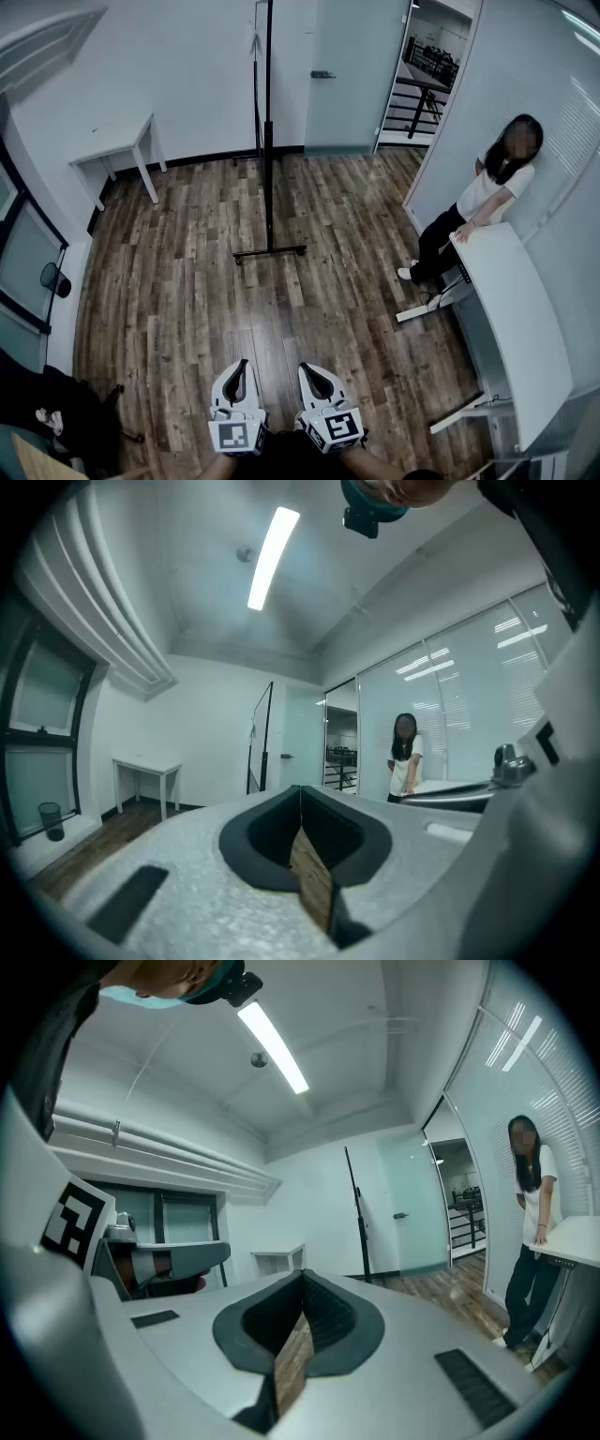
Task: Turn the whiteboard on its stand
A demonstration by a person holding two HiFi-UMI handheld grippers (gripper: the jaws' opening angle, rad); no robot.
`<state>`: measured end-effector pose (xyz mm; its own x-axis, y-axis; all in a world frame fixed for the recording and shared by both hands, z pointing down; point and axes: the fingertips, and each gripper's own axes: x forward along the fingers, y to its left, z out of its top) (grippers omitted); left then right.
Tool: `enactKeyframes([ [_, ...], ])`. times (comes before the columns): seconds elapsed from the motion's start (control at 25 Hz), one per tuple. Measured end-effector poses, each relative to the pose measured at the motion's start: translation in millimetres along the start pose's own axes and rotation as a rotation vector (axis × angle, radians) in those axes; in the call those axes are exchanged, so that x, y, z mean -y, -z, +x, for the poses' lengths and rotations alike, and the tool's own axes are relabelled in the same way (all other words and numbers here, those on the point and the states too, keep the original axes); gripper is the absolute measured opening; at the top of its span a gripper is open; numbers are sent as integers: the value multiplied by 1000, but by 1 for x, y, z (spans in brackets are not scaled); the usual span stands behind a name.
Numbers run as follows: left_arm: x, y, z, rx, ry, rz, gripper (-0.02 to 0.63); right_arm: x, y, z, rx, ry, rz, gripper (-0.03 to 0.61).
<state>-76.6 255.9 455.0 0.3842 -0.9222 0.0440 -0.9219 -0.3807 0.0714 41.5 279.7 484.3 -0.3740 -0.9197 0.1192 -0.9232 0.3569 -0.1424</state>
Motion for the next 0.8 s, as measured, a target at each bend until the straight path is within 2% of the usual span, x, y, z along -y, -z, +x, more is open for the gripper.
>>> enactKeyframes([
  [0.8,14,2,-12,-12,-36,-2,15,6,-4,-19,32,-21,-8,11],
])
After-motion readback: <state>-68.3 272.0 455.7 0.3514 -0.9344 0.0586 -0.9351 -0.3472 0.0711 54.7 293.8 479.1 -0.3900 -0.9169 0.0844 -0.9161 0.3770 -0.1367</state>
